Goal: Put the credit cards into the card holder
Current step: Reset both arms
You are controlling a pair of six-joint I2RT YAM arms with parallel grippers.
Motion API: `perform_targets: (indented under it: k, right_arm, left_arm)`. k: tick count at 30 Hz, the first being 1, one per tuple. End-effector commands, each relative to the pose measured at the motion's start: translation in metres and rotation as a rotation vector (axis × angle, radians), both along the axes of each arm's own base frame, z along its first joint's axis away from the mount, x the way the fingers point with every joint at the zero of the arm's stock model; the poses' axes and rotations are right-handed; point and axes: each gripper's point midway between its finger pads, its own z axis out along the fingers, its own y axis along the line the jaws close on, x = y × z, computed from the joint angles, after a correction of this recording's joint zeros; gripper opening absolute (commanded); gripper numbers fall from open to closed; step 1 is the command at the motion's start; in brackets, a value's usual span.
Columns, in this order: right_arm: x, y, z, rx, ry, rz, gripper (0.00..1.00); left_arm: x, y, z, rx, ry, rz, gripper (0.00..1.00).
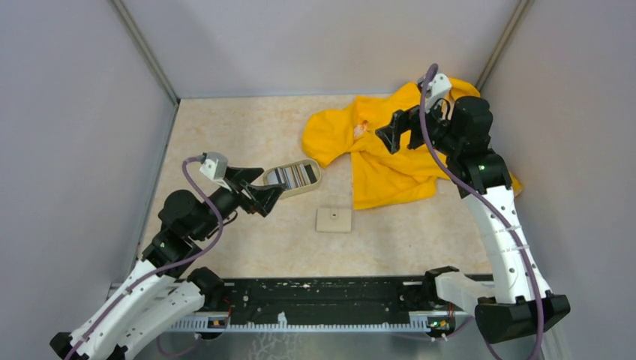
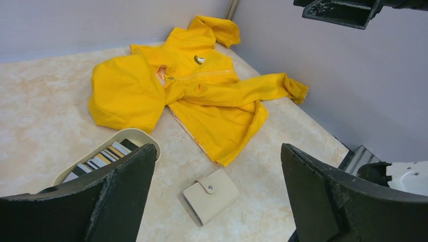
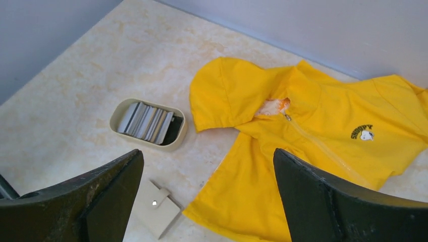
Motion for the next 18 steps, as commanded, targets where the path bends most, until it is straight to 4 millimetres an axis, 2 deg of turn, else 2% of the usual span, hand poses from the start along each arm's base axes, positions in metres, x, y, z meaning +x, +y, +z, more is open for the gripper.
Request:
perform_targets:
  k: [1, 4, 18]
  right_arm:
    - [-0.007, -0.005, 0.049, 0.157, -0.029, -0.099, 0.98]
    - [-0.007, -0.005, 0.053, 0.169, -0.038, -0.103, 0.98]
    - [0.000, -0.006, 0.040, 0.165, -0.027, -0.110, 0.98]
  left_arm:
    - [-0.017, 0.003, 0.022, -0.040, -0.006, -0.043, 0.99]
    - [-0.019, 0.005, 0.023, -0.047, 0.000, -0.043, 0.99]
    - [-0.023, 0.007, 0.014, -0.071, 0.026, -0.042, 0.99]
